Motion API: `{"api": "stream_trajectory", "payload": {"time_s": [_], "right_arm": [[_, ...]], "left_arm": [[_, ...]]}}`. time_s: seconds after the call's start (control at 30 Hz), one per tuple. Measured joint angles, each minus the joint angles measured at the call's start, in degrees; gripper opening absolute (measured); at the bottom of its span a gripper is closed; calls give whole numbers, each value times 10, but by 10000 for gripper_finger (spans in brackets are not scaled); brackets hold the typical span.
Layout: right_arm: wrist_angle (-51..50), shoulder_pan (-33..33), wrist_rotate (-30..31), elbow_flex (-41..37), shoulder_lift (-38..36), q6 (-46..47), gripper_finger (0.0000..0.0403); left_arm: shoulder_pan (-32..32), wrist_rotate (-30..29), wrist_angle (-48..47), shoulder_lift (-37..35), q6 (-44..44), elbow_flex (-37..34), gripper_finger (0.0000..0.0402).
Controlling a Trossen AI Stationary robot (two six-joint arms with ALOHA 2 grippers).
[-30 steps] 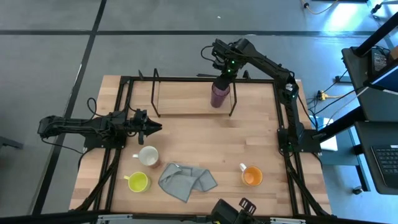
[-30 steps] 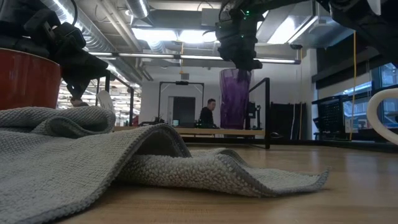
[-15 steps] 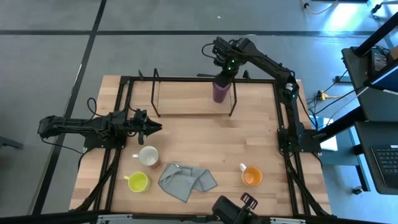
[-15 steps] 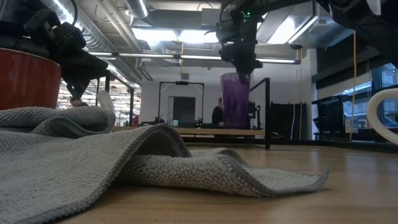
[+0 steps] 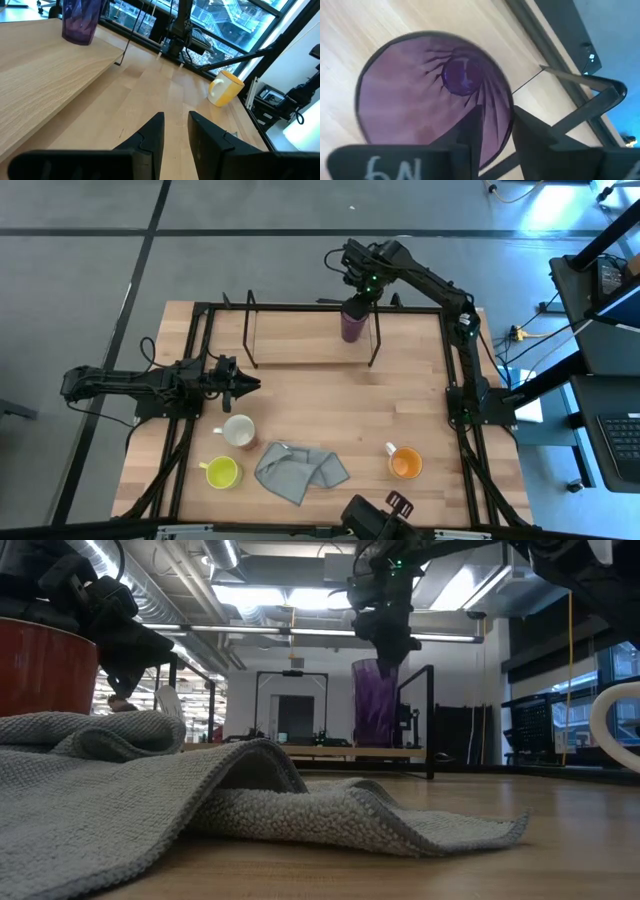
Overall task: Stack small to large cups/mugs on shelf
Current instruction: Put the violet cup on the shelf, then put the orange mug on the shelf
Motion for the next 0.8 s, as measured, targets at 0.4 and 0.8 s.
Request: {"api": "stream_trajectory", "payload": {"time_s": [0.4, 0.8], "right_arm": [[-22, 7, -18, 56, -48, 23, 135], [0, 98, -202, 56, -150, 15, 135]], "left_arm": [[0, 0, 0, 0, 0, 0, 80], [0, -40, 18, 0, 137, 0, 80]]}}
